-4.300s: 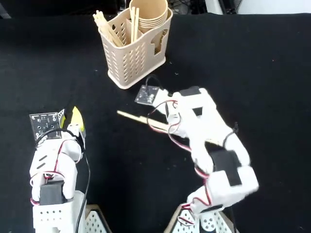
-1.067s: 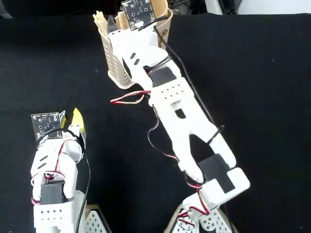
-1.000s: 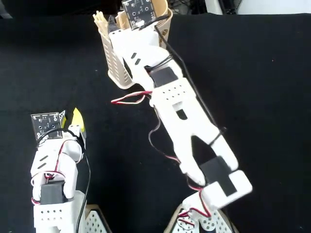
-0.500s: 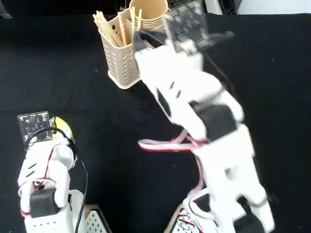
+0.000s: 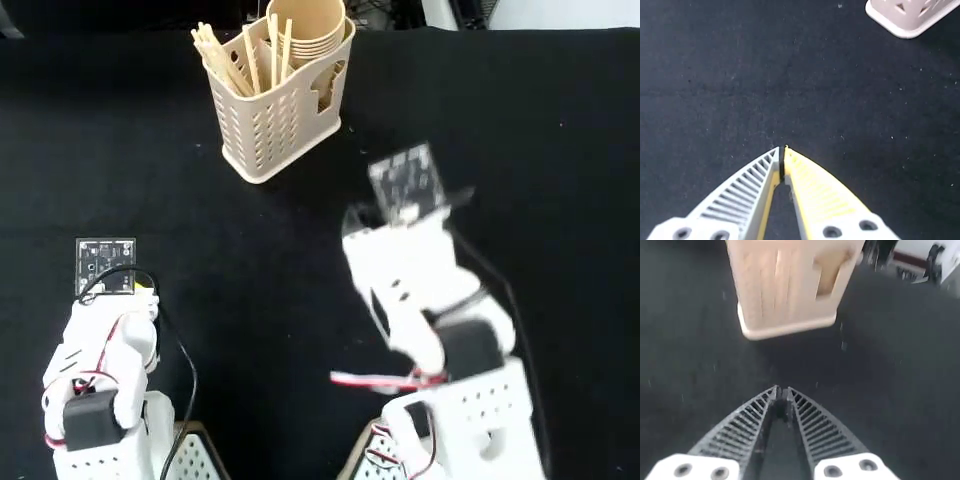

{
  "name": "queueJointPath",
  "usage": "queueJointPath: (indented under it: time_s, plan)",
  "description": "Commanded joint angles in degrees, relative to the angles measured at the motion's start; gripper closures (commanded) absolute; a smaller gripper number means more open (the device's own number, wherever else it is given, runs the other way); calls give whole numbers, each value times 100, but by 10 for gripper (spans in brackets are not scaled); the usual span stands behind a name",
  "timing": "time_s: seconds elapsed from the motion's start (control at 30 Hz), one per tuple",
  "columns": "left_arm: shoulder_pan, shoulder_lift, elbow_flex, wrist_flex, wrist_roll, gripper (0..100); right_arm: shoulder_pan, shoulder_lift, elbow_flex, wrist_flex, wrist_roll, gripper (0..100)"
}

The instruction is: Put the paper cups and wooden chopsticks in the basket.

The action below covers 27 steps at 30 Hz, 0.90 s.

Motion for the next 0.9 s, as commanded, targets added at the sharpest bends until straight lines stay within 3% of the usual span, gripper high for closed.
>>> queueJointPath:
  time_s: [0.0, 0.13, 0.33, 0.6, 0.87]
  plan:
    - [84, 0, 462, 0, 0, 965, 88, -1385, 1508, -299, 123, 981]
    - [418, 0, 892, 0, 141, 967, 79, -2677, 2976, -598, 510, 982]
    - [602, 0, 1200, 35, 1732, 967, 70, -3732, 3688, 299, 519, 983]
    - [558, 18, 1719, -149, 1776, 968, 79, -3662, 3776, 1688, 519, 980]
    - [567, 18, 1719, -149, 1776, 967, 79, -3662, 3776, 1697, 527, 983]
